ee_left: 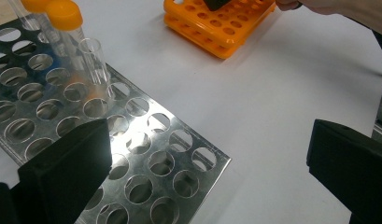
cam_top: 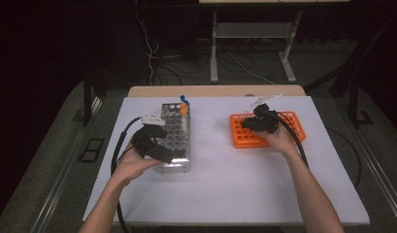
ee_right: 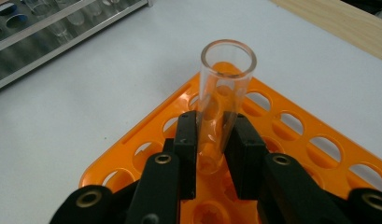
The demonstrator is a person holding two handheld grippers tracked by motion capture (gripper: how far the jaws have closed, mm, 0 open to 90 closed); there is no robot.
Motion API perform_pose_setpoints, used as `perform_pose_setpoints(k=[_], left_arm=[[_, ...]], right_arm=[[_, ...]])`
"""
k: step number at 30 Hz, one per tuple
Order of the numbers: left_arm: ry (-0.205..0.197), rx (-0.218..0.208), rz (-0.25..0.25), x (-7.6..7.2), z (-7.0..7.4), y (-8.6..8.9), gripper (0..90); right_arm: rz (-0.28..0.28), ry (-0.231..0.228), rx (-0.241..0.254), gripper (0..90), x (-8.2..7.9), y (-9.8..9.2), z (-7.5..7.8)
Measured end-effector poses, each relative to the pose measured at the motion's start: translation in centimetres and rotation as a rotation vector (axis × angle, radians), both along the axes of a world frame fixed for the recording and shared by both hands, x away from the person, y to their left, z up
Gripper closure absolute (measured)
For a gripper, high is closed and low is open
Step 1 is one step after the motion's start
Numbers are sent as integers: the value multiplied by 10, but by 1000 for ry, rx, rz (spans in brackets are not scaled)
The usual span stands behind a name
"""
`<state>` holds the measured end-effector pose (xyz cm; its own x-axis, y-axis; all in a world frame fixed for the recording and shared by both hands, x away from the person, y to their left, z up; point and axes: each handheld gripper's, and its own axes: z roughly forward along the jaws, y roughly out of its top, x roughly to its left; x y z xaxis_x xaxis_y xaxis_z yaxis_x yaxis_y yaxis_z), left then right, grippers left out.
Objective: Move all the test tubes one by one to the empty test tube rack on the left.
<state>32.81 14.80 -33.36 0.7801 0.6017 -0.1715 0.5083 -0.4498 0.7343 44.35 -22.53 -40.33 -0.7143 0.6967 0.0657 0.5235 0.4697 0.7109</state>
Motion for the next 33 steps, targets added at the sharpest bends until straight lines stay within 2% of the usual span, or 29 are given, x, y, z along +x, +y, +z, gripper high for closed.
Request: perform_pose_setpoints(k=[6, 10, 18, 21, 26, 33], left_arm=[[-1, -1, -1, 1, 1, -1, 0], [-4, 3, -11, 0, 2, -3, 0], [-8, 0, -21, 0, 6, -8, 0], [-10, -2, -27, 0, 7, -10, 0], [-14, -1, -37, 0, 9, -13, 0], [-19, 2, -56, -2, 13, -19, 0]], right_arm=[[-7, -15, 17, 748, -4, -4, 9], [-15, -39, 36, 748, -9, -7, 19], [-13, -67, 45, 747, -21, -16, 41], [-3, -72, 42, 748, -27, -18, 49], [30, -63, 64, 747, -38, -20, 58], [94, -43, 50, 747, -58, -12, 69]])
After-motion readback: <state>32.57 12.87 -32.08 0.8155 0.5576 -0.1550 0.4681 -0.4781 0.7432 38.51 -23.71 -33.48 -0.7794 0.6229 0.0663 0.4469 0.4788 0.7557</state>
